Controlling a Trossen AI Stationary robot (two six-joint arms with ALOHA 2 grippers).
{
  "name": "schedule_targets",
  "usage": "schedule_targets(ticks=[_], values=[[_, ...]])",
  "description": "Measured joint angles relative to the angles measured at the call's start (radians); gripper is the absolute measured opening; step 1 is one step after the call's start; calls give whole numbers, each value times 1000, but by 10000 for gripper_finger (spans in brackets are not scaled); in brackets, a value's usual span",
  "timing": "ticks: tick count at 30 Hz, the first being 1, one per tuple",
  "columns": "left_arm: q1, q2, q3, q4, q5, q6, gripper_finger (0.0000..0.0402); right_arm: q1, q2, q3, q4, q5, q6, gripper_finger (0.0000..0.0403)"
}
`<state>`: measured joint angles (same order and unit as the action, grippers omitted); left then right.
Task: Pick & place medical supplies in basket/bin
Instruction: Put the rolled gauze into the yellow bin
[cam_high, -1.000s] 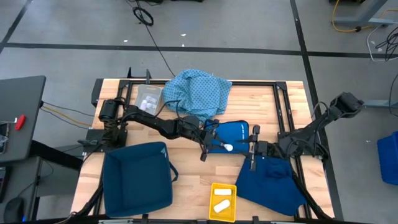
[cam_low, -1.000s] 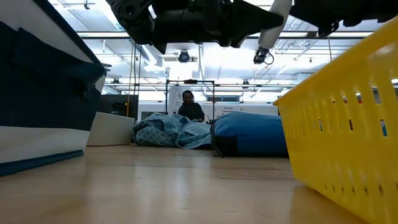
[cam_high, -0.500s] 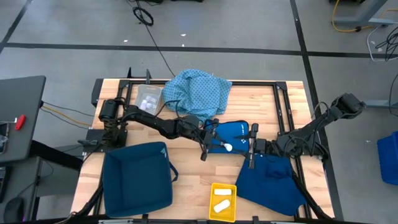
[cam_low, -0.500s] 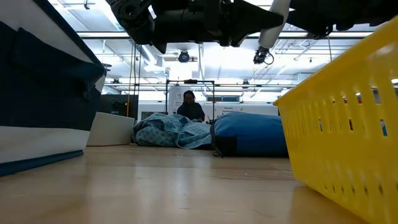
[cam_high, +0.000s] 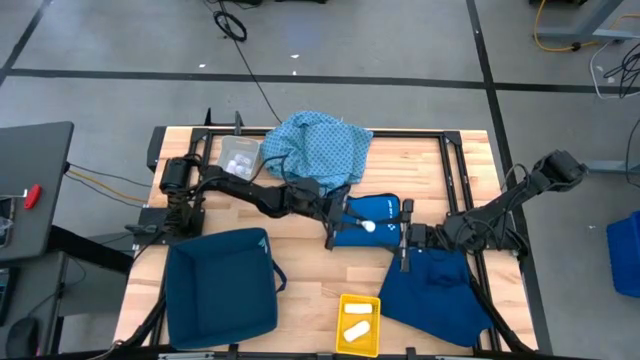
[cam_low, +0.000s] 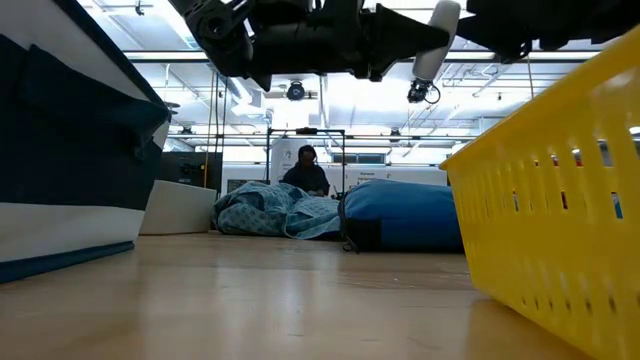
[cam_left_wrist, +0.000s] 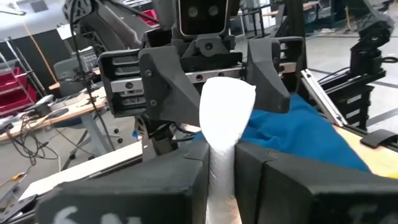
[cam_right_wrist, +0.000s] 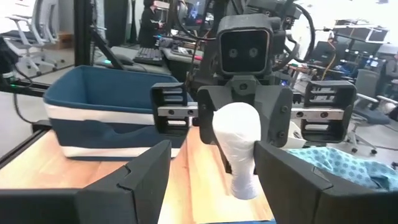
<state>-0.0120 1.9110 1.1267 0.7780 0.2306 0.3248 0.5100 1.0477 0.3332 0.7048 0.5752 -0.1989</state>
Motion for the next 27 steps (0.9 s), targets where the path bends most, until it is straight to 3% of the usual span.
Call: schedule_targets(ticks=[16,27], values=[[-5,0,0,-3,6,-2,43,-112,0,0,18,-38,0,237],[-6,0,0,1,6,-2,43,-117,0,0,32,-72,-18,170]])
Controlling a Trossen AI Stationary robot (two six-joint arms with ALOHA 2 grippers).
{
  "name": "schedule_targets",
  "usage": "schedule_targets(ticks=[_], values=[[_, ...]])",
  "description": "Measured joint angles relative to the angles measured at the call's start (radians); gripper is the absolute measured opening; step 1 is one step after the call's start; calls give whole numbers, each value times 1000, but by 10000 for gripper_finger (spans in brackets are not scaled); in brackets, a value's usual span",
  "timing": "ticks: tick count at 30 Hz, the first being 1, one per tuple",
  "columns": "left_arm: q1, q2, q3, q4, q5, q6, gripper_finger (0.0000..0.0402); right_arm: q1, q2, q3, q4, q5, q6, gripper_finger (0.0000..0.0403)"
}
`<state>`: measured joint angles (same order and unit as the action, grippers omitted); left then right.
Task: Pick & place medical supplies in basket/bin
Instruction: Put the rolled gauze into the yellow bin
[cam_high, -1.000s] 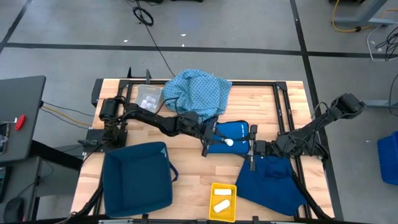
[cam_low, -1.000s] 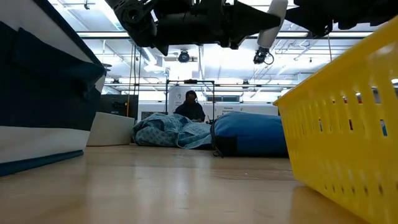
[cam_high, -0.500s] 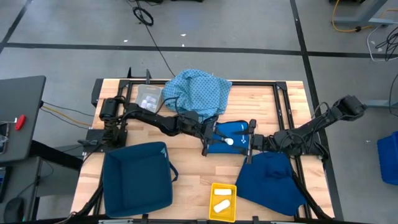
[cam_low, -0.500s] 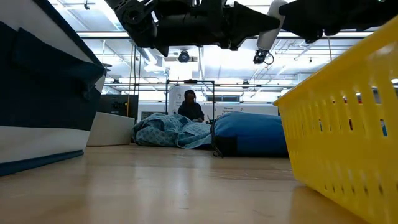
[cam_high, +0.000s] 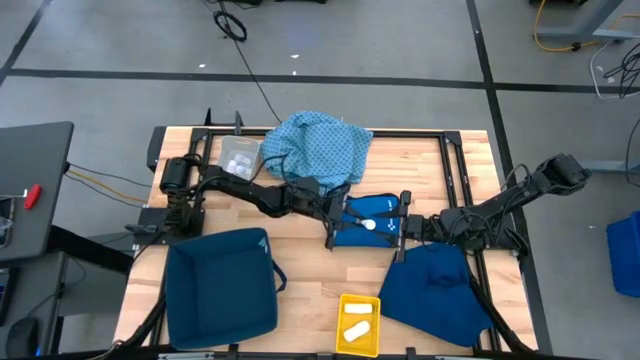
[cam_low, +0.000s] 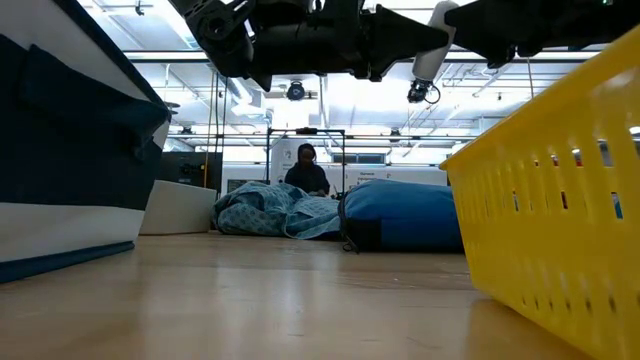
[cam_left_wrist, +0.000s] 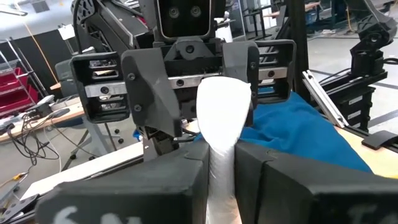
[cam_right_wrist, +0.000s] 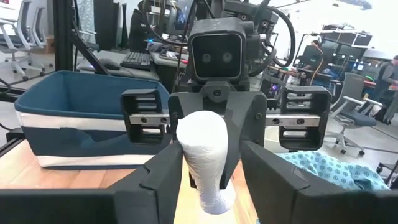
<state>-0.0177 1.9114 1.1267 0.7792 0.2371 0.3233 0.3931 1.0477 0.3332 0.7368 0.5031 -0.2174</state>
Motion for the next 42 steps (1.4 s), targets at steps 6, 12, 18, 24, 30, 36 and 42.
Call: schedule_targets(ticks=[6,12,18,24,30,36,42], values=[[0,0,0,4,0,0,43,-12,0,0,7,-6,-5,153],[1,0,0,3,0,-1,43,-33,0,0,8,-33,4,69],[0,0,0,3,16,-2,43,-39,0,0,8,-57,16,17],[8,0,0,-2,74,-19,44,-36,0,0,9,-62,18,17],[22,0,0,11,64,-102,155,-37,0,0,16,-42,21,15],[45,1,0,56,2,-233,230,-39,0,0,15,-39,20,15],[48,2,-1,110,-19,-206,232,-38,-1,2,16,-46,19,15]])
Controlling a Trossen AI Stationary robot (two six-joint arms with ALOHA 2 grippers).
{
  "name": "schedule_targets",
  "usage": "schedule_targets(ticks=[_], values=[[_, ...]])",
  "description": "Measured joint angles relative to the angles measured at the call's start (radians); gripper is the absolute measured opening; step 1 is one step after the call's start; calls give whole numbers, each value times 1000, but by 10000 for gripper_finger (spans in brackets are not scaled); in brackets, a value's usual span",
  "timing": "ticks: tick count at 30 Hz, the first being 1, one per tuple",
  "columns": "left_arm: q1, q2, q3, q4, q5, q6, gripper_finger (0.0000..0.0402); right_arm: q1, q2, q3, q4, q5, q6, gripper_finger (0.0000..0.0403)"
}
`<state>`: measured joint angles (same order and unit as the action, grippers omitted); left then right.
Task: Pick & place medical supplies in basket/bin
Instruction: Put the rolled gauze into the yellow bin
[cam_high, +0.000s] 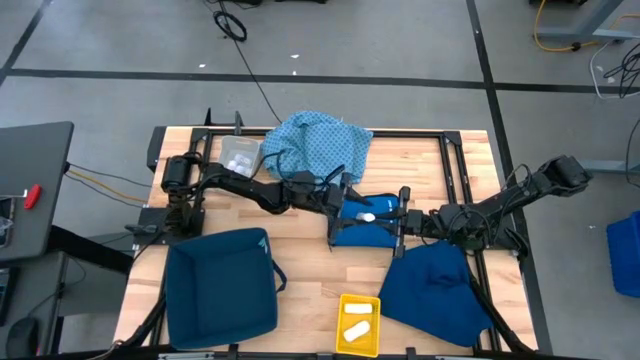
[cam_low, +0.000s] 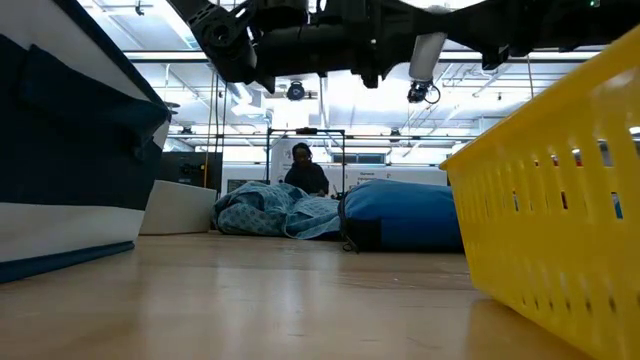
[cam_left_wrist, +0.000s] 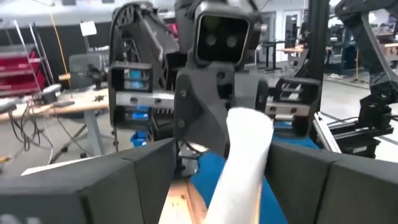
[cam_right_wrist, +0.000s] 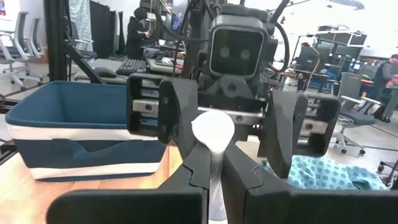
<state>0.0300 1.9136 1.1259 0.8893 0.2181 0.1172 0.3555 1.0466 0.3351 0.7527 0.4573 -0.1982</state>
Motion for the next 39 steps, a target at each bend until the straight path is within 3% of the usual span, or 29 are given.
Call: schedule_targets(ticks=[3,7,13,25,34,39], values=[[0,0,-4,3,16,23,224,0,0,0,-6,-2,0,15],[4,-16,-88,133,17,25,218,1,0,0,-33,-7,7,15],[26,-99,-300,454,-108,-2,217,14,1,0,-66,1,34,15],[51,-312,-633,461,-349,23,217,21,1,0,-66,13,29,15],[115,-370,-850,587,-425,-21,217,42,1,-1,-76,7,54,15],[136,-371,-915,660,-431,-25,217,53,1,-2,-104,-92,141,14]])
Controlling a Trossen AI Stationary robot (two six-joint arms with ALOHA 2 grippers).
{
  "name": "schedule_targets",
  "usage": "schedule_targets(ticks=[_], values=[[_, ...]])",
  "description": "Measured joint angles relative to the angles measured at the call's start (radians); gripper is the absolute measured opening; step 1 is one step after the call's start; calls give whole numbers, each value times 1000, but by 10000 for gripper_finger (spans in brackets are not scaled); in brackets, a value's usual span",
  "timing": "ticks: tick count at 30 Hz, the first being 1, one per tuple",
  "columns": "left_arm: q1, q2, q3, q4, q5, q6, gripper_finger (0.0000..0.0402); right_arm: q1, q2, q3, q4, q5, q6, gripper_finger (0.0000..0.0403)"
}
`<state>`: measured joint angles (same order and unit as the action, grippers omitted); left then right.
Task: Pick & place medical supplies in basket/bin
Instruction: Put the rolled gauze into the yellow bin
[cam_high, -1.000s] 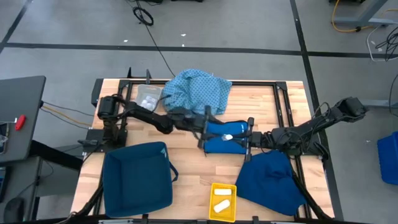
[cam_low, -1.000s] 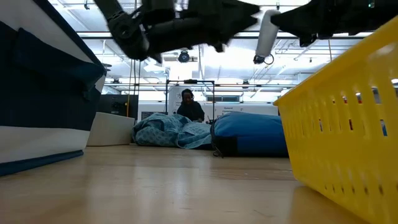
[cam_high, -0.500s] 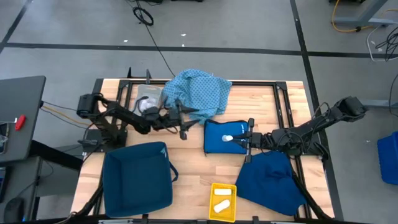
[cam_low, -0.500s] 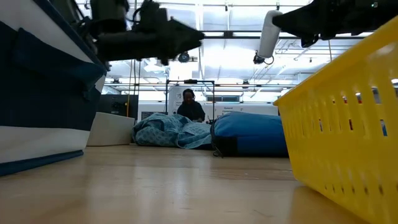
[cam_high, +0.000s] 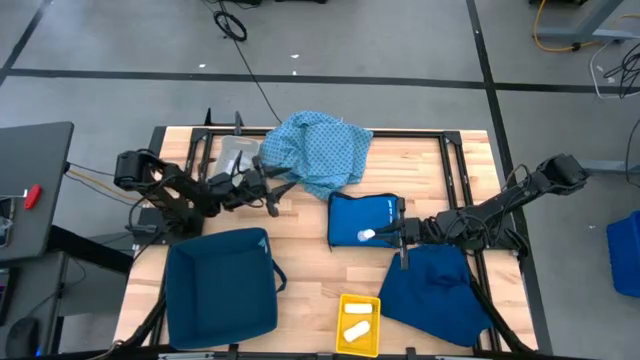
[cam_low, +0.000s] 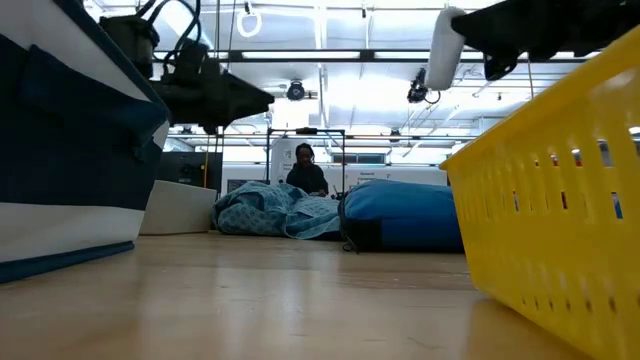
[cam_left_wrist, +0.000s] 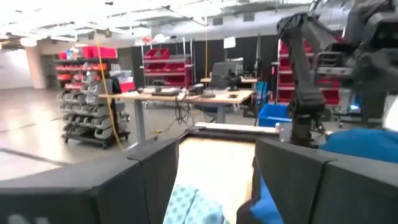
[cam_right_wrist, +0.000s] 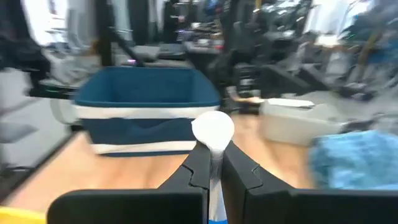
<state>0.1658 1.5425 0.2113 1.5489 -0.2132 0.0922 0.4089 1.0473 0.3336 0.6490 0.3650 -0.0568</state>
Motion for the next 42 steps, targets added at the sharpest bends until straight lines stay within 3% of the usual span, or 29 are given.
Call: schedule_targets(ticks=[9,19,29,42], values=[[6,0,-13,2,-6,2,217,56,10,0,-21,-185,156,14],[6,0,-13,4,-12,5,217,122,201,3,65,-190,320,13],[6,0,-13,0,-15,5,217,191,433,150,65,-260,439,13],[6,1,-12,-1,-15,16,217,230,627,236,55,-242,577,13]])
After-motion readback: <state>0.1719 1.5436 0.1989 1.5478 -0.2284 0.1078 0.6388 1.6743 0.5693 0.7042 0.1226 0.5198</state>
